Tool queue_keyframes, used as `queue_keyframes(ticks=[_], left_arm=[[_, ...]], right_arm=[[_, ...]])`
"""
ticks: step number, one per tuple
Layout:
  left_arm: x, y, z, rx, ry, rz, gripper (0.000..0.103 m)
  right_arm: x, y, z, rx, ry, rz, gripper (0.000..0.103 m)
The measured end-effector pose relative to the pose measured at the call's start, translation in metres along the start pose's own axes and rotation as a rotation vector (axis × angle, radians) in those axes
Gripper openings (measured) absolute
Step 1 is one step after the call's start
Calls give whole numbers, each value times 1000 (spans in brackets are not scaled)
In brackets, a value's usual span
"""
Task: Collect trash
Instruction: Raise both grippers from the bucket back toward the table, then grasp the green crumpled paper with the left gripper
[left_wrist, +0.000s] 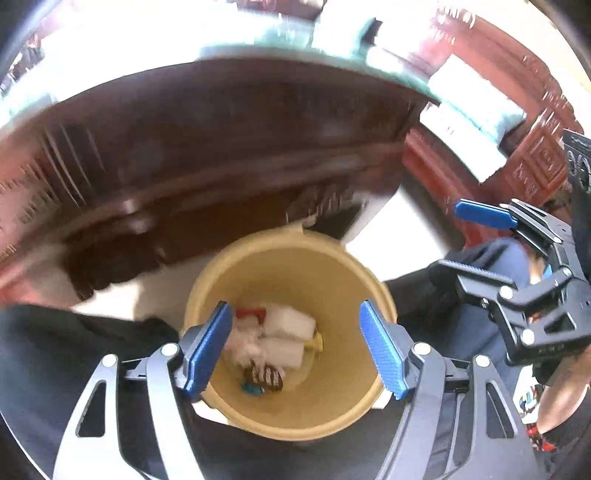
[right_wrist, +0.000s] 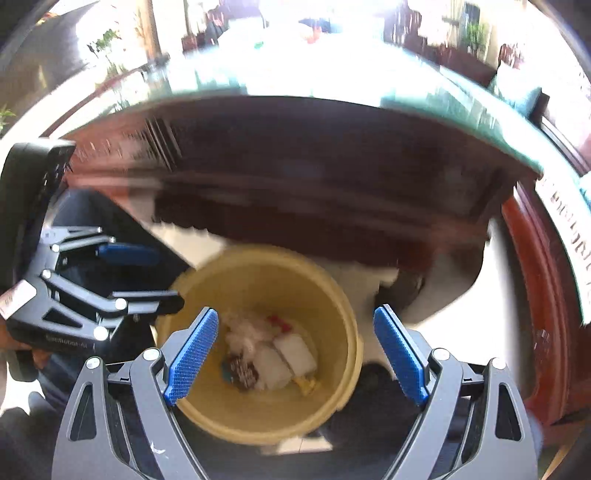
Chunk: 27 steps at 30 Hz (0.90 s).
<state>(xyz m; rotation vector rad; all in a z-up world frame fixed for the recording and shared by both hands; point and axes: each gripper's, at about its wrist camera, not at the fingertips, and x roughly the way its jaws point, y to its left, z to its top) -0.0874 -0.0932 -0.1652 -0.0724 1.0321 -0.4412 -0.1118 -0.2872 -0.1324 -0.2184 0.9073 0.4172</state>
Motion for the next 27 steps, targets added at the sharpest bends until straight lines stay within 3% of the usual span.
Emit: queue_keyframes(ticks=[5,13,19,27], left_arm=[[-61,1,39,44,-180,64,85],[-118,22,108,65,-374,154,90],[-116,42,154,47,-378,178,90],[-100,91,208,-45,-374,188,90]], right_arm=[[-36,7,62,-36,-170,-9,86],[-52,8,149,-54,-289,-3,90],[-32,6,207,-52,-290,13,94],[8,-6,258,-31,-269,29,94]])
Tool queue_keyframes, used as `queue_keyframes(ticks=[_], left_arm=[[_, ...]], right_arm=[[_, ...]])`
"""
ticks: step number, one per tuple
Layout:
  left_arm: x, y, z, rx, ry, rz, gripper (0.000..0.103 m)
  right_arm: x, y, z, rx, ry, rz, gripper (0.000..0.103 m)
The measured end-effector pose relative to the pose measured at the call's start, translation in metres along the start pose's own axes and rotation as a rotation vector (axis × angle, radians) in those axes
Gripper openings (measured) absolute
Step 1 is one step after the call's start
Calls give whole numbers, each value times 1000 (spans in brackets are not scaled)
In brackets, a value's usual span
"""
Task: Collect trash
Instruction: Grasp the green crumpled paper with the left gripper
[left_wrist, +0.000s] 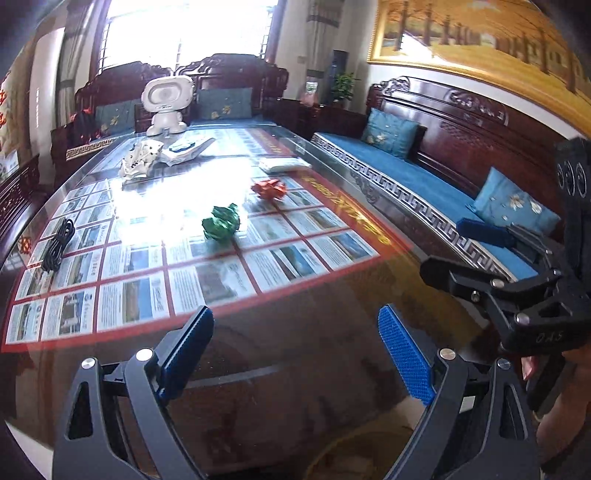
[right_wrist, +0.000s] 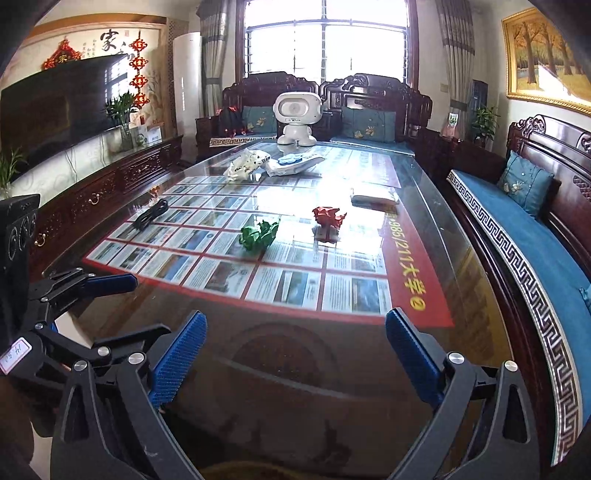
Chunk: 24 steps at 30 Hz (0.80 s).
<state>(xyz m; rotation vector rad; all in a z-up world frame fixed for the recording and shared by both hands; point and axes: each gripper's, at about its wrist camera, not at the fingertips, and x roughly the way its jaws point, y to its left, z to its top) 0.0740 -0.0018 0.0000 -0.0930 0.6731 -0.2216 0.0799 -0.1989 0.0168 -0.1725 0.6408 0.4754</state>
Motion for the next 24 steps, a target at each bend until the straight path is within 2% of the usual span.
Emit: queue_keyframes(ticks=[8,12,18,24], left_arm=[[53,33,29,-50,25,67,90],[85,47,47,-65,41,93,90],[143,57,80,-59,64,127,90],[193,66,99,-58,130,188,90]], right_arm=[[47,-23,15,32,8,27,94],[64,-43,23,74,-29,14,94],[90,-67,33,112,-16,5,94],[103,-78,37,126,-9,19,94]])
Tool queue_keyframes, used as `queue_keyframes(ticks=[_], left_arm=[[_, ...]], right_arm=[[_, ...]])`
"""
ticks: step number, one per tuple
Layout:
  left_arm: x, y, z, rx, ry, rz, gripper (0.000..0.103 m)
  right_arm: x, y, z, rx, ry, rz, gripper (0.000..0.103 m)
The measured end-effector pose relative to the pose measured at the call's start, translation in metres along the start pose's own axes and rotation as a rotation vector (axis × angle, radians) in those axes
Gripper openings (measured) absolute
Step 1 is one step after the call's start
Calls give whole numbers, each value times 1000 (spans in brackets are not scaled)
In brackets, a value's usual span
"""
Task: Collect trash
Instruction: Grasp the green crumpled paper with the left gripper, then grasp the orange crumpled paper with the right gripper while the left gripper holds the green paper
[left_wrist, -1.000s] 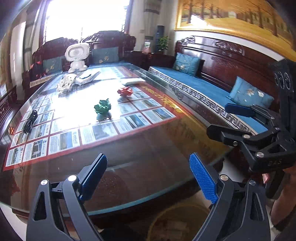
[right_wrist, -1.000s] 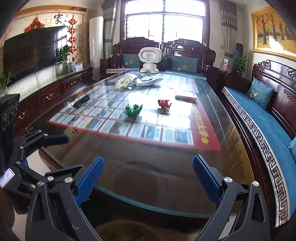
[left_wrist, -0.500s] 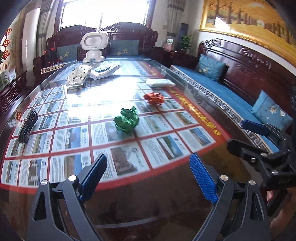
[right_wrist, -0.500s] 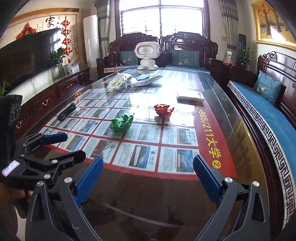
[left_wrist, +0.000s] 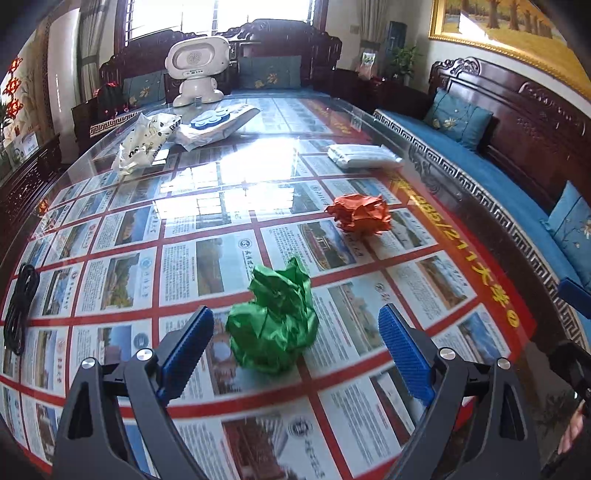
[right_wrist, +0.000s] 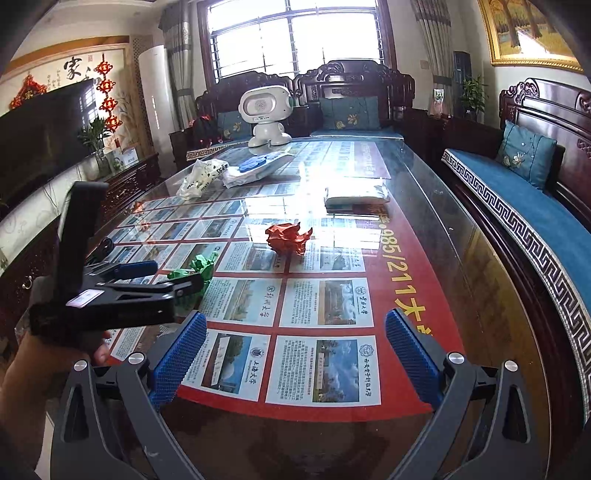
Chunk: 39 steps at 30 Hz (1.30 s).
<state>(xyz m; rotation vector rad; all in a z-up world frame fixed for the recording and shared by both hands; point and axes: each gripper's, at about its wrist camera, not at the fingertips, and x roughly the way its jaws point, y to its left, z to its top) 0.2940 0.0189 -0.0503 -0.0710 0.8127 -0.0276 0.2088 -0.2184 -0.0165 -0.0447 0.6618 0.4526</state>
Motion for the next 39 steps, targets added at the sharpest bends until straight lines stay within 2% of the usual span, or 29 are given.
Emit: queue_keyframes(ticks=[2,6,7,11,16,23,28,35,39], left_arm=[[11,-1,3,11,19,28,90],[30,9,6,-49,83,22,90],[33,10,6,-57,90,22,86],[37,12,3,-63,103,21,55],[27,18,1,-90,81,-26,39],[3,23,4,-110,9,-57,38],[-4,31,9,-129,-13,-73,38],[10,38,18,-139,15,-88,39],[14,42,29,-144,8,-92,39]], right_arm=[[2,-1,0,-4,1,5,94],[8,-2,1,-17,11,10,94],[9,-2,1,-17,11,11,94],[12,-3,1,-16,15,16,94],[17,-2,3,-19,27,7,94],[30,6,7,-28,51,7,94],[47,10,20,-27,56,-12,94],[100,11,46,-29,107,-54,94],[132,8,56,-15,154,-36,93]])
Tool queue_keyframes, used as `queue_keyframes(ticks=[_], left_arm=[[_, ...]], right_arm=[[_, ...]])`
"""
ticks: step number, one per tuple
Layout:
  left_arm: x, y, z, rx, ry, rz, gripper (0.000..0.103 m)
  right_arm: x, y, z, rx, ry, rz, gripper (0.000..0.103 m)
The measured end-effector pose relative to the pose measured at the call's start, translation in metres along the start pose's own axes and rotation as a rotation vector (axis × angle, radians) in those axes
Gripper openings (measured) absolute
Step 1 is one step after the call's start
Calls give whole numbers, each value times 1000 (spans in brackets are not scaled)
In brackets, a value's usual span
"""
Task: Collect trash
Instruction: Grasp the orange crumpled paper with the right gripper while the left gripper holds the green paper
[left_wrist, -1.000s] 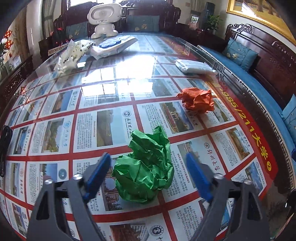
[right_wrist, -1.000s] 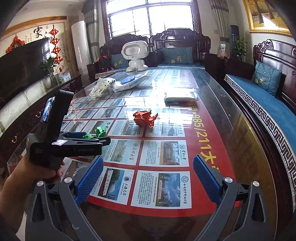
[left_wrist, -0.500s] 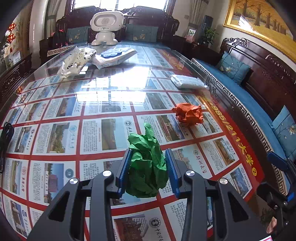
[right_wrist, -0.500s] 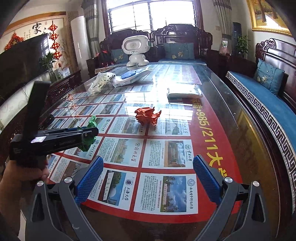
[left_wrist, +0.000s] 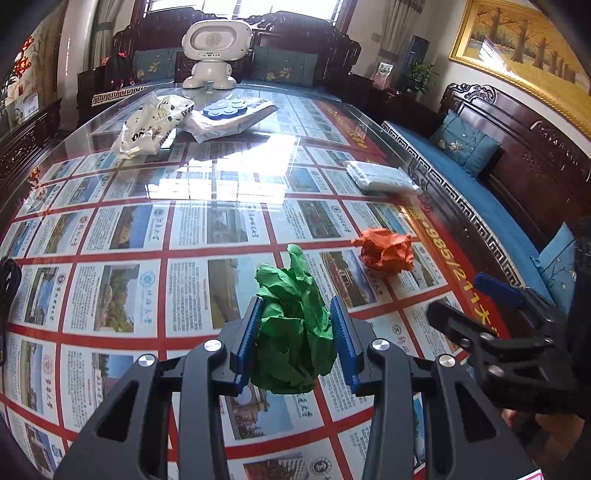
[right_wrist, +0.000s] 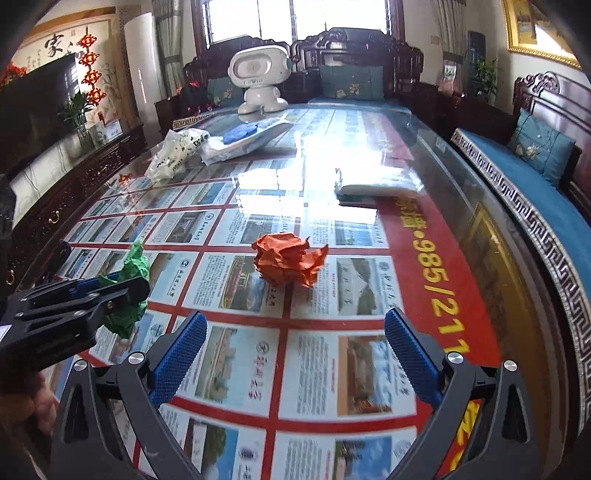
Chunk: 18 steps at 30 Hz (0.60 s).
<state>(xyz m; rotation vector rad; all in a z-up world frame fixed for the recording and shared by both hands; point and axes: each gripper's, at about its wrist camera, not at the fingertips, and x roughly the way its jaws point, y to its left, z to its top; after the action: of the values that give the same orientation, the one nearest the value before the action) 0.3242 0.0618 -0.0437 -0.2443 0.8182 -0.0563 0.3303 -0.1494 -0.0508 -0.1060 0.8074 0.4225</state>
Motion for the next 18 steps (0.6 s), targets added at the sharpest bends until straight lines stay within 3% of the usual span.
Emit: queue_keyframes(ticks=[8,13,14,17,18], left_arm=[[6,12,19,-14,-7,13,39],[10,17,21,-18,-2,12,39],[10,17,20,-20,-2,12,40],[11,18,18,-22,1,9,40],[11,18,17,-23,2,9,40]], right_arm=[[40,-2,35,18,39,23,93],[66,-3,44,11,117,1,93],[67,-3,43,10,116,-4,89],[72,-6,37,20,133,2,60],[71,-10,33,45,137,22,56]])
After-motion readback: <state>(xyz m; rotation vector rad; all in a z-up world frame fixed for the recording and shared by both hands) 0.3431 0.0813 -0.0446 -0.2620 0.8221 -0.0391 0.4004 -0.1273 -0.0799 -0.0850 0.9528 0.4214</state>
